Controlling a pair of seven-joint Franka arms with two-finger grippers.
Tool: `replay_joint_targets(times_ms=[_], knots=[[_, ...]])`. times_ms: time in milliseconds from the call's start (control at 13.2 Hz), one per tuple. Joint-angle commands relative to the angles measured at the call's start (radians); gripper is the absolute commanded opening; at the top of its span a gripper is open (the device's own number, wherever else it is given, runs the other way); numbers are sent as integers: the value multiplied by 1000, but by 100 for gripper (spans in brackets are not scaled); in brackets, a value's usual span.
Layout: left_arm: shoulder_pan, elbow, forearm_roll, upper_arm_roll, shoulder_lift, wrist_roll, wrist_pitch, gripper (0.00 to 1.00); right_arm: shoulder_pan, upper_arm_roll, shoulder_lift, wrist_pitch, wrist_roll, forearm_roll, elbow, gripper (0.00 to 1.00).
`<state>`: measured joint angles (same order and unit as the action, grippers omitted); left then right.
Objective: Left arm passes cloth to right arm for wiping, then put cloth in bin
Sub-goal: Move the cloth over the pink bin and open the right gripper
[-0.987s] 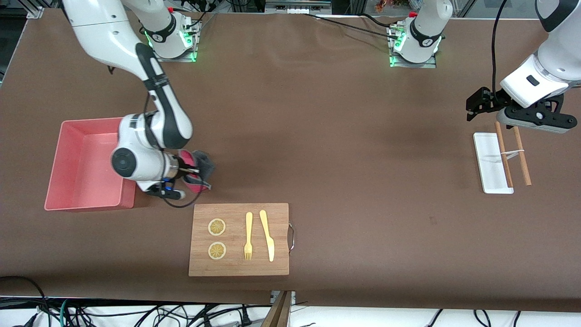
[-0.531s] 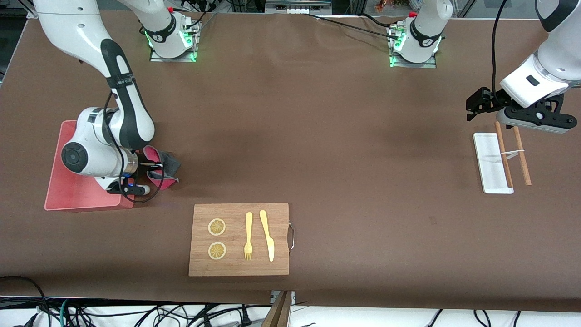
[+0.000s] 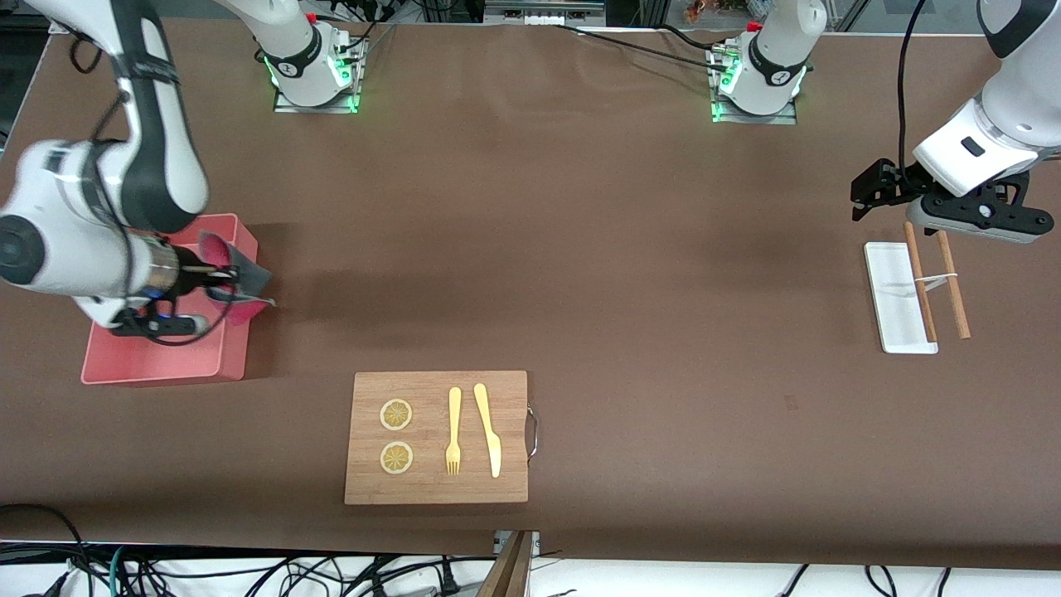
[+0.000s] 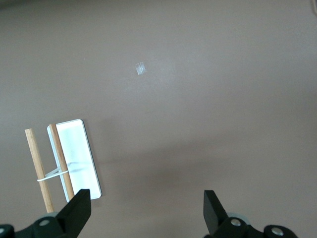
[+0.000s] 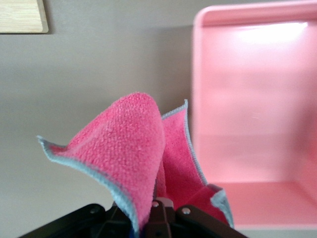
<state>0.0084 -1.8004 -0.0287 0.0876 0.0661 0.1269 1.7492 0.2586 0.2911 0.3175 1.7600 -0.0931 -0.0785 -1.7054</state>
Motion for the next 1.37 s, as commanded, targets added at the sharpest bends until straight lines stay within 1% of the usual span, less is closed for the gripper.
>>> replay_joint_targets(times_ms=[0, 228, 304, 455, 531, 607, 683, 911, 987, 1138, 1290], knots=[[-2, 21, -27, 3, -3, 14, -19, 100, -50, -4, -32, -66, -101, 63, 41, 0], [-2, 21, -27, 3, -3, 14, -19, 100, -71, 46, -41, -57, -171, 85, 26, 0], [-2, 21, -27, 3, -3, 13, -19, 100, -85, 51, -35, -41, -172, 94, 12, 0], [-2, 21, -27, 3, -3, 13, -19, 100, -104, 51, -22, 42, -177, 95, -45, 1], [-2, 21, -27, 3, -3, 13, -19, 100, -110, 51, -18, 76, -178, 95, -68, 30], [-2, 21, -27, 3, -3, 14, -19, 100, -108, 51, -17, 84, -177, 91, -72, 83], [-2, 21, -27, 3, -3, 14, -19, 100, -108, 51, -20, 82, -177, 91, -68, 100], [-2, 21, -27, 3, -3, 14, -19, 100, -110, 54, -28, 79, -175, 80, -59, 100], [-2, 21, -27, 3, -3, 13, -19, 100, -110, 66, -34, 85, -174, 77, -57, 100], [-4, 21, -27, 3, -3, 14, -19, 100, -108, 68, -73, 73, -162, 36, -43, 100], [-2, 21, -27, 3, -3, 14, -19, 100, -107, 51, -130, 70, -154, 34, -37, 100]])
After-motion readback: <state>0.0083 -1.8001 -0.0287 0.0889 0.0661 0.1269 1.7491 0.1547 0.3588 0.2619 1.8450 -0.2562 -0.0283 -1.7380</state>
